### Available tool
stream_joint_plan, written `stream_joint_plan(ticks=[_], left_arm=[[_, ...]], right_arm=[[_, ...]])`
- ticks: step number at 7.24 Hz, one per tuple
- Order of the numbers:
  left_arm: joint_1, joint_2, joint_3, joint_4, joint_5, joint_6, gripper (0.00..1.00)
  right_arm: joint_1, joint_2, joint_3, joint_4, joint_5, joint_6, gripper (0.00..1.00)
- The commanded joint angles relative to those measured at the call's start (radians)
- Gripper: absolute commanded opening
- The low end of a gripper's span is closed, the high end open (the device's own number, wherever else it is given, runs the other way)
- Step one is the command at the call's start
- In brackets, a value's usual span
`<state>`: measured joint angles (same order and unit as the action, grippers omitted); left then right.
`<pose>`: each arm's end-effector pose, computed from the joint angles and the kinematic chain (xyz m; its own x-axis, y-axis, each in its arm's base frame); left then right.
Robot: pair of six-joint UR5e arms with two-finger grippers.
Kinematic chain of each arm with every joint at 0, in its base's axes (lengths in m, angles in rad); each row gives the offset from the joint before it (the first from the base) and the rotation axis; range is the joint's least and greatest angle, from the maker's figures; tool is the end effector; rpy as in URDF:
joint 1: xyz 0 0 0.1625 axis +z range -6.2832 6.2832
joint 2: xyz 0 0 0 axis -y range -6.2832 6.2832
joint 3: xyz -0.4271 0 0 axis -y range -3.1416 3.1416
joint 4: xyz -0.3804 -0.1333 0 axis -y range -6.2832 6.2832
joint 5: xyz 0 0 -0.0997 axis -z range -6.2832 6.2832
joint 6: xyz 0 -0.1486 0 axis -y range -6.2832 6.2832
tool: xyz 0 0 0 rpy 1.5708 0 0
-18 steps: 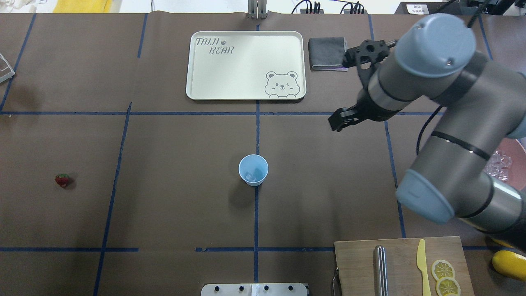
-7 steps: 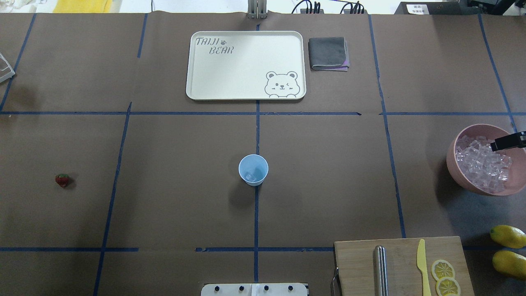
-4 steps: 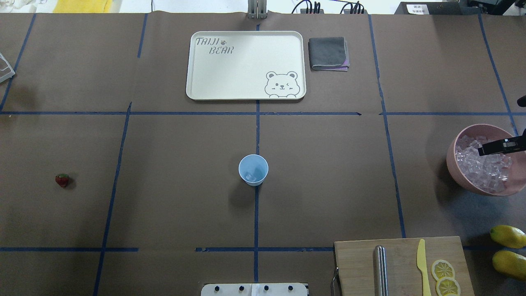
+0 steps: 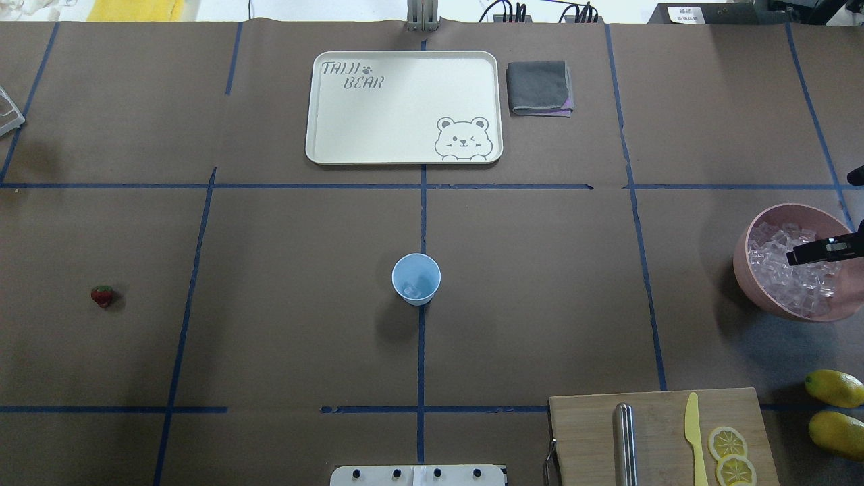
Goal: Put ice and strawberries in cup
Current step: 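Lower the right gripper into the bowl and grasp another ice cube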
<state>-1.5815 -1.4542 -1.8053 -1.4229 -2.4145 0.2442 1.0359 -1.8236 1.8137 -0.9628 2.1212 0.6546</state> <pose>-0.0268 -0.4245 0.6437 0.6473 0.2130 -0.7319 -0.1503 0.9770 0.1515 -0.1700 -0.3959 0.6283 0.7191 -0.1128 0.6857 -0.0209 0.9828 0.1835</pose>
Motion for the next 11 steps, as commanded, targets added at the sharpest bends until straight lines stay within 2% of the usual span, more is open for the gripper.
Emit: stream_joint_plan(ticks=[1, 2, 3, 4, 5, 6, 8, 10, 11], left_arm=[[0.0, 0.0, -0.002, -0.002, -0.002, 0.001, 1.0], [0.0, 0.0, -0.002, -0.002, -0.002, 0.0, 1.0], [0.0, 0.0, -0.002, -0.001, -0.002, 0.001, 1.0], [0.0, 0.002, -0.002, -0.002, -0.002, 0.0, 1.0], [0.0, 0.002, -0.002, -0.001, -0.002, 0.0, 1.0], [0.0, 0.0, -0.002, -0.002, -0.002, 0.001, 1.0], [0.0, 0.0, -0.002, -0.001, -0.002, 0.0, 1.0], [0.0, 0.002, -0.002, -0.001, -0.002, 0.0, 1.0], [0.0, 0.002, -0.002, -0.001, -0.002, 0.0, 1.0]], right_arm=[[-0.004, -0.003, -0.001, -0.001, -0.01, -0.003, 0.75], [-0.008, -0.003, -0.001, -0.001, -0.01, -0.003, 0.62], [-0.01, -0.002, -0.001, -0.001, -0.012, -0.003, 0.35], [-0.01, -0.002, -0.001, -0.001, -0.012, -0.003, 0.16], [-0.01, -0.002, 0.001, -0.001, -0.015, -0.007, 0.07], [-0.01, -0.002, 0.004, -0.001, -0.013, -0.009, 0.04], [-0.007, 0.001, 0.015, -0.001, -0.012, -0.009, 0.03], [0.027, 0.001, 0.068, -0.013, 0.002, -0.01, 0.02], [0.041, 0.021, 0.116, -0.084, 0.003, -0.01, 0.01]])
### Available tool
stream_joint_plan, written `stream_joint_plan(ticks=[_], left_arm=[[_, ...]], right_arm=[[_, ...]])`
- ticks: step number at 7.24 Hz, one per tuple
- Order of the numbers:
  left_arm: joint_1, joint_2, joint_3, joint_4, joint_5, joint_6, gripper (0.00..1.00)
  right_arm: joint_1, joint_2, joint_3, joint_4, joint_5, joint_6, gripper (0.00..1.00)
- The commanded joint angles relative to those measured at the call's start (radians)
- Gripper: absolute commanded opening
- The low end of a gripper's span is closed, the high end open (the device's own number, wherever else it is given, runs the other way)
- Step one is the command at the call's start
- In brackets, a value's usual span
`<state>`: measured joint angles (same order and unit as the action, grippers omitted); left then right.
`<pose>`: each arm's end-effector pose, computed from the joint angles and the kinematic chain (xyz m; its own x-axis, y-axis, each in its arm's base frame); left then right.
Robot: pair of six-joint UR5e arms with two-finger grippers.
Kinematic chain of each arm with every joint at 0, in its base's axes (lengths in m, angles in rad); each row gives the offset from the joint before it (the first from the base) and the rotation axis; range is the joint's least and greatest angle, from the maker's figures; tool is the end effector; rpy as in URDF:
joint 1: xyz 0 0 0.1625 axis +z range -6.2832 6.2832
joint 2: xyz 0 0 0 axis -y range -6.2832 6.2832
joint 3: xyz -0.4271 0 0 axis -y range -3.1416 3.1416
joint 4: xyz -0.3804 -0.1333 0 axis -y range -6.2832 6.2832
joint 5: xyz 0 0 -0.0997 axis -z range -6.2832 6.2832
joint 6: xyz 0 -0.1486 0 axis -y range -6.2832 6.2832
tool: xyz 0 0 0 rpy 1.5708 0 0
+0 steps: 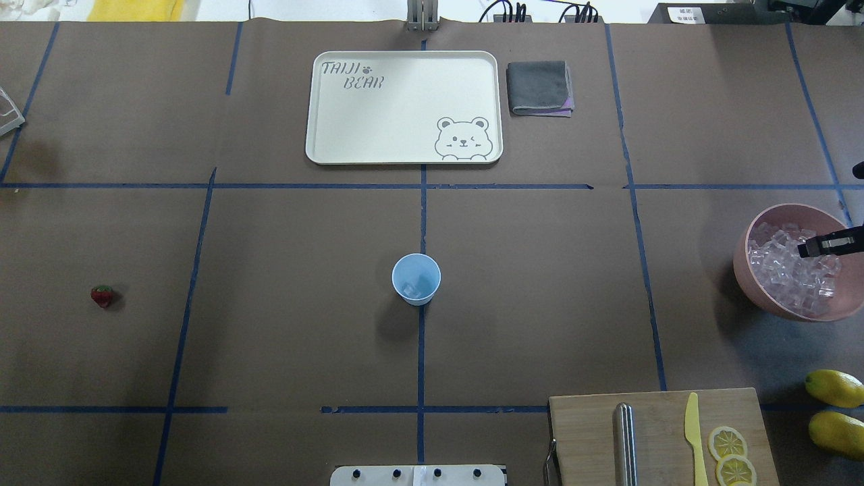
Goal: Put ice and strawberries in cup
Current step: 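Lower the right gripper into the bowl and grasp another ice cube, then lift the ice cube and carry it over the light-blue cup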
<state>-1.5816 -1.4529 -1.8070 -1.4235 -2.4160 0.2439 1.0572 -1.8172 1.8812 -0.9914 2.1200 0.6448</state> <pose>-0.0267 -0.4240 0.6432 0.6463 0.2134 -0.7327 -0.1497 0.9769 0.1525 -0.1633 -0.4030 0.5940 0.7070 -0.1341 0.6944 -0.0399 0.9727 0.2285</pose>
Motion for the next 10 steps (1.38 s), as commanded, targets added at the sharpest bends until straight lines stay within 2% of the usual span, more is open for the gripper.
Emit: stream_joint_plan(ticks=[1, 2, 3, 5, 7, 10], left_arm=[[0.0, 0.0, 0.0, 0.0, 0.0, 0.0, 1.0], [0.0, -0.001, 0.0, 0.0, 0.0, 0.0, 1.0], [0.0, 0.0, 0.002, 0.0, 0.0, 0.0, 1.0], [0.0, 0.0, 0.002, 0.0, 0.0, 0.0, 1.0], [0.002, -0.001, 0.002, 0.0, 0.0, 0.002, 1.0], [0.003, -0.003, 0.0, 0.0, 0.0, 0.0, 1.0]], right_arm=[[0.02, 0.085, 0.115, -0.202, 0.003, 0.001, 0.02], [0.02, 0.158, 0.14, -0.305, 0.0, 0.001, 0.02], [0.015, 0.214, 0.145, -0.355, 0.001, 0.001, 0.02], [-0.038, 0.298, 0.171, -0.369, -0.008, 0.007, 0.02], [-0.129, 0.479, 0.17, -0.526, -0.023, 0.099, 0.0], [-0.377, 0.734, 0.159, -0.711, -0.217, 0.295, 0.0]])
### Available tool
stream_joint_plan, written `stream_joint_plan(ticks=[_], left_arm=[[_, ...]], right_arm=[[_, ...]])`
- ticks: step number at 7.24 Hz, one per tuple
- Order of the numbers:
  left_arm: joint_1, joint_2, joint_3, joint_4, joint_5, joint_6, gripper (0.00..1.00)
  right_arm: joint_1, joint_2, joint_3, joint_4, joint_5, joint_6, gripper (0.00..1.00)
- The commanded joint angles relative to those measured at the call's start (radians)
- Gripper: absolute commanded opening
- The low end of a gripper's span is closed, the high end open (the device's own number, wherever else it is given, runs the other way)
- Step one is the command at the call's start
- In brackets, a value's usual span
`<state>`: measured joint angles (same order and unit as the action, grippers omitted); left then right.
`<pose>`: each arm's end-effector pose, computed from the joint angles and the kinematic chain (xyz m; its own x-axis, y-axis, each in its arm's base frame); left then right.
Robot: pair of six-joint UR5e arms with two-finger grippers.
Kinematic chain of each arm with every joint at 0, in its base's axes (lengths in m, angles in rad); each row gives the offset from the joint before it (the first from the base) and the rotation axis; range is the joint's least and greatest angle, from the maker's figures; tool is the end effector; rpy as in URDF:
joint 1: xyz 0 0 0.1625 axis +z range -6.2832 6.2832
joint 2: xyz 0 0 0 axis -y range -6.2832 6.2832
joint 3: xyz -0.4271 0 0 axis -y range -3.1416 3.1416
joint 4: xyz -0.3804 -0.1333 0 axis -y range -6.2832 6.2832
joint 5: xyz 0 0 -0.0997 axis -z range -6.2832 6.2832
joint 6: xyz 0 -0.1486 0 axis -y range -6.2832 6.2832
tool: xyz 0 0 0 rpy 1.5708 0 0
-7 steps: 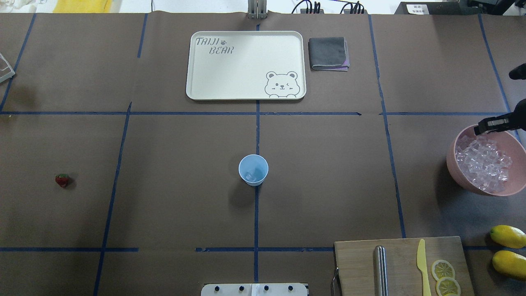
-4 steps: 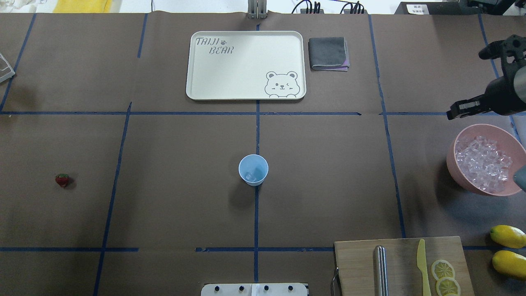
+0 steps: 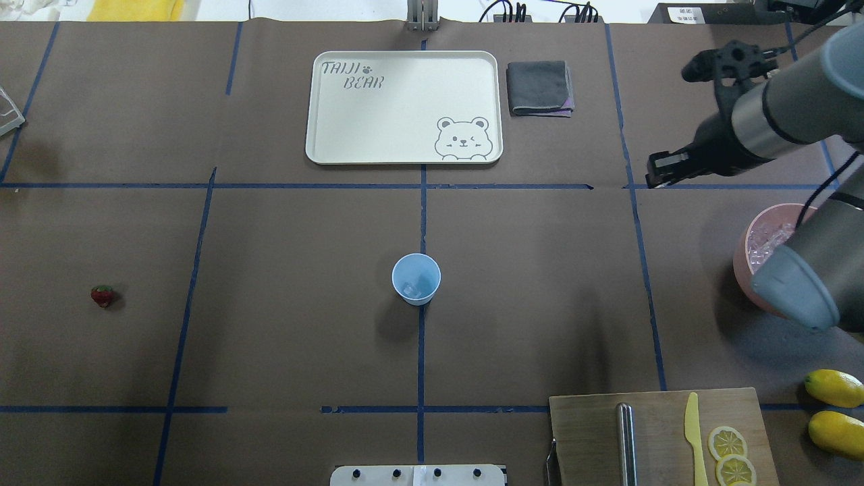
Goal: Put ice and strawberries in cup
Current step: 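Lift the ice cube and carry it over the light-blue cup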
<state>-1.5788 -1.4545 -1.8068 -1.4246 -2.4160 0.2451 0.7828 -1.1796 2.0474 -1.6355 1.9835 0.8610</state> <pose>-0.0255 -0.4250 0.6425 0.6455 0.2182 -0.7319 -0.1532 0.9758 0.1558 -0.3563 -0.4585 0.2899 0.6611 -0.1843 0.7273 -0.0140 0.9661 0.2576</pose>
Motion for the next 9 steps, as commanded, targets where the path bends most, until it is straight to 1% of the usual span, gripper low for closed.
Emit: stream_joint_plan(ticks=[1, 2, 3, 4, 5, 6, 8, 9], left_arm=[[0.0, -0.001, 0.001, 0.001, 0.0, -0.001, 1.0], [0.0, 0.0, 0.001, 0.001, 0.0, 0.0, 1.0], [0.0, 0.0, 0.001, 0.001, 0.0, -0.001, 1.0], [0.0, 0.0, 0.0, 0.001, 0.0, 0.0, 1.0], [0.0, -0.001, 0.0, 0.0, 0.0, 0.0, 1.0], [0.0, -0.001, 0.0, 0.001, 0.0, 0.0, 1.0], [0.002, -0.001, 0.001, 0.001, 0.0, 0.0, 1.0], [0.002, -0.001, 0.001, 0.0, 0.0, 0.0, 1.0]], right_arm=[[-0.162, 0.159, -0.028, -0.073, -0.128, 0.161, 0.0], [-0.215, 0.258, -0.098, -0.075, -0.173, 0.24, 0.0], [-0.256, 0.321, -0.164, -0.075, -0.217, 0.286, 0.0], [-0.307, 0.351, -0.205, -0.075, -0.269, 0.323, 0.0], [-0.351, 0.354, -0.208, -0.073, -0.313, 0.348, 0.0], [-0.374, 0.354, -0.214, -0.073, -0.33, 0.352, 0.0], [-0.39, 0.427, -0.321, -0.073, -0.36, 0.377, 0.0], [-0.392, 0.431, -0.329, -0.073, -0.361, 0.377, 0.04]])
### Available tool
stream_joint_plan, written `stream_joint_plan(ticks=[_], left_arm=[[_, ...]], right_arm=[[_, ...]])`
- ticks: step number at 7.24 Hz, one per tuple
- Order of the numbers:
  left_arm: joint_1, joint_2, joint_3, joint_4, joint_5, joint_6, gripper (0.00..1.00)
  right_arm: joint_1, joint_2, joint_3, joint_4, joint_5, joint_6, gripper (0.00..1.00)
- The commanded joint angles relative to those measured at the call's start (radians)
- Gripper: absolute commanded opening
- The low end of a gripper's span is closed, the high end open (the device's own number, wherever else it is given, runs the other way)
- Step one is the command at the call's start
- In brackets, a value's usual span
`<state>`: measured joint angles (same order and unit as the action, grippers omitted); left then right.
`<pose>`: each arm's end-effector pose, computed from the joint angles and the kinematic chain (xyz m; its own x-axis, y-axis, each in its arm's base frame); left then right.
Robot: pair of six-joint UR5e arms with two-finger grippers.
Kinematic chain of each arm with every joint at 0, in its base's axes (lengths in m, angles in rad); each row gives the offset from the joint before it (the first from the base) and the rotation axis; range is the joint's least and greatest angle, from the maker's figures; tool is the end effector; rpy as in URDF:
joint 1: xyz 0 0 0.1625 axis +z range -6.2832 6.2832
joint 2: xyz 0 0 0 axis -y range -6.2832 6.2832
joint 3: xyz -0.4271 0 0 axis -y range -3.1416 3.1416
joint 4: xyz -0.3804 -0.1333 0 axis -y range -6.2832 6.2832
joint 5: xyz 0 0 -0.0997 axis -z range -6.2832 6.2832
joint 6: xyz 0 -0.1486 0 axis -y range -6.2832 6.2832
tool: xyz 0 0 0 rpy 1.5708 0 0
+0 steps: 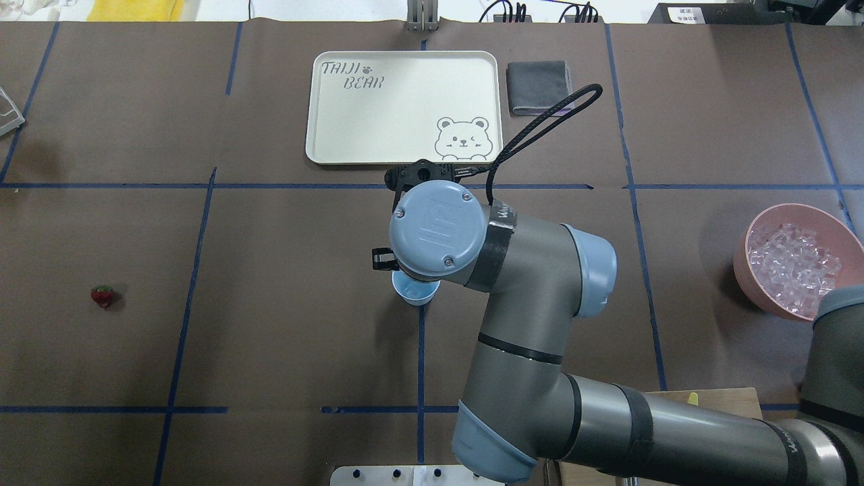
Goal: Put ice and strawberries in cup
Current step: 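Lift the ice cube and carry it over the light-blue cup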
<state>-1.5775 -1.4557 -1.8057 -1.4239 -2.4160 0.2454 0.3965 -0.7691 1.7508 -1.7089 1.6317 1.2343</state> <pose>-0.0250 -0.4255 0.6426 0.6452 0.2189 -0.7320 -0.1547 0.9757 0.1554 -0.5934 -0.3831 0.1674 0.6922 -0.0675 0.7185 -0.1218 0.9704 0.2085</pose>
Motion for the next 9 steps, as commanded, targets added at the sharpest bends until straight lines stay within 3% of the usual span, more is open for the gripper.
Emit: stream_joint_plan(ticks=[1, 2, 3, 7, 9], left_arm=[[0.001, 0.0, 0.0, 0.0, 0.0, 0.0, 1.0], [0.001, 0.0, 0.0, -0.001, 0.0, 0.0, 1.0], [0.001, 0.0, 0.0, 0.0, 0.0, 0.0, 1.0], [0.002, 0.0, 0.0, -0.001, 0.0, 0.0, 1.0], [0.004, 0.0, 0.002, 0.0, 0.0, 0.0, 1.0]], right_arm=[[-0.007, 0.021, -0.034, 0.0, -0.009, 0.002, 0.3], [-0.007, 0.018, -0.033, 0.0, -0.009, 0.002, 0.77], [-0.007, 0.016, -0.033, 0.0, -0.007, 0.004, 0.98], [0.021, -0.002, 0.001, -0.017, 0.017, -0.018, 0.99], [0.158, -0.173, 0.198, -0.046, 0.147, -0.196, 0.99]])
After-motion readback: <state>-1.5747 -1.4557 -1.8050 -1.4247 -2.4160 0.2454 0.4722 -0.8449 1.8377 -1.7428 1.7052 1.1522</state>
